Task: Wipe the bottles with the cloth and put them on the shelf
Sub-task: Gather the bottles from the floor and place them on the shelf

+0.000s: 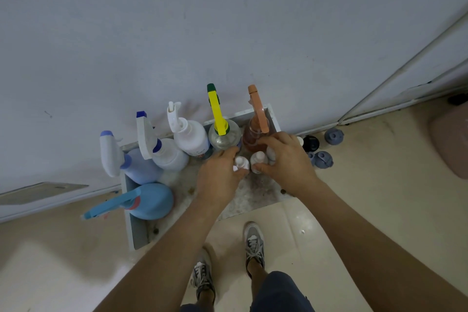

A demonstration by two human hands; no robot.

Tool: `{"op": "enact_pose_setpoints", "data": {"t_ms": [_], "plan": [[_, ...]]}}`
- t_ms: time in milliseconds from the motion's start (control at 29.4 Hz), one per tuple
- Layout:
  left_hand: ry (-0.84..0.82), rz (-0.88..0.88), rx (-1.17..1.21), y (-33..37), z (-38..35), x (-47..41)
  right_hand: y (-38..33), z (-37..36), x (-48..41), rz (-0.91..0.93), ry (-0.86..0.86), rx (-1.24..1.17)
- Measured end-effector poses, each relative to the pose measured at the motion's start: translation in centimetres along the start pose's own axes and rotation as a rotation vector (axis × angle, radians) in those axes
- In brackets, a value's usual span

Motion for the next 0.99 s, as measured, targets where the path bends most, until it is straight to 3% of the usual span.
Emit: {"op": "enact_pose_setpoints", "data": {"t_ms": [374,613,783,987], "plan": [[0.053,0.014,0.001,-3.0,2.1,0.6,0.6,0.2,0.2,-0.012,-0.046,-0.004],[-0.024,-0.015,0.069,-2.6,1.0,0.4,0.3,0.3,0.0,0.034,-0.074,0.017],[-0.016,-0.001,0.095,-2.5,0.9,0.2,2.0,0.6,-0.4,-0.099,-0.105,0.041],[-0.006,-0.007,0.123,-2.5,0.9,0.5,1.7,0.3,0.1,-0.081,-0.105,0.027]]}}
Point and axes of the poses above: each hand's wrist, its own x-axis away from the middle knuckle, its own z-axis out of the back of the hand, y = z × x, the point moved 9 cm from there along -x, towards the middle knuckle, and after that the axes turned 10 degrees about y, right-handed, at the moved point
